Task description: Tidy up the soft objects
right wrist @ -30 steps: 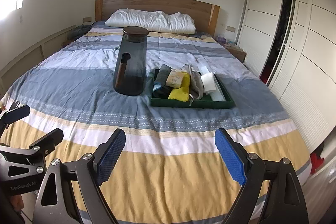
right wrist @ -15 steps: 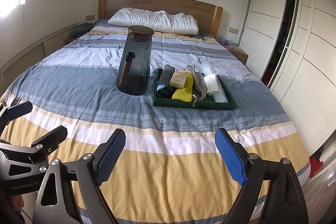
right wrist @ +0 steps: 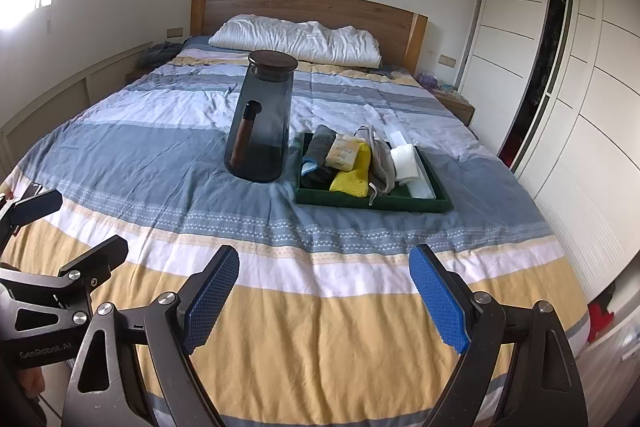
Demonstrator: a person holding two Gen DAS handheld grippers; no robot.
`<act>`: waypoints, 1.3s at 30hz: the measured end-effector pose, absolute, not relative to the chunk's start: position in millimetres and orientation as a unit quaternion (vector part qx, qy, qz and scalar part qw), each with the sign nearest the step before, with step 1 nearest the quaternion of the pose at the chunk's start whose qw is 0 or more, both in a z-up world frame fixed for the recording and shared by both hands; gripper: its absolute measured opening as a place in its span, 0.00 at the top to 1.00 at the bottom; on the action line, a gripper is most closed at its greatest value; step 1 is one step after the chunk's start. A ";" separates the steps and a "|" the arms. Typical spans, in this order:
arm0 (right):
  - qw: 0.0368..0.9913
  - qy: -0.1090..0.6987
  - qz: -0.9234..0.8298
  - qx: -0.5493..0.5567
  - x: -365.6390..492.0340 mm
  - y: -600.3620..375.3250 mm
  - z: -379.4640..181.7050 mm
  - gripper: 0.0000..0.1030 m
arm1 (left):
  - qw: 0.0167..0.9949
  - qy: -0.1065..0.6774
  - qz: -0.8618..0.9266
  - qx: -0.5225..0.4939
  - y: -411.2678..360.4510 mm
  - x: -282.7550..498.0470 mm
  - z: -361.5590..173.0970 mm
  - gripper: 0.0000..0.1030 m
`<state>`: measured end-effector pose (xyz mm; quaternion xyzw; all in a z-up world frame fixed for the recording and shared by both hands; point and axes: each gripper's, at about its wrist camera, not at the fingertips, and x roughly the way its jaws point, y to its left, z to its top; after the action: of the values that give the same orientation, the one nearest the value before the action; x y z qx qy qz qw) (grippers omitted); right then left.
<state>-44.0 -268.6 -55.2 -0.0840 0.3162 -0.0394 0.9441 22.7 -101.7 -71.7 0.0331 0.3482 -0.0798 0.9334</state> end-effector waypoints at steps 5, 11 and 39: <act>0.944 0.313 -0.040 -0.091 -45.3 -267.3 -54.6 0.15 | 0.934 0.348 -0.080 0.033 -101.8 22.3 -72.1 0.08; 0.944 0.313 -0.041 -0.092 -45.9 -265.6 -55.2 0.15 | 0.934 0.346 -0.079 0.029 -100.9 21.9 -72.2 0.08; 0.943 0.315 -0.038 -0.104 -45.4 -264.5 -57.6 0.15 | 0.936 0.345 -0.072 0.017 -96.0 21.0 -71.6 0.08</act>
<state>-45.4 -264.5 -57.6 -0.1044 0.3147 -0.0382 0.9427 21.0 -96.0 -71.6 0.0175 0.3445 -0.0716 0.9359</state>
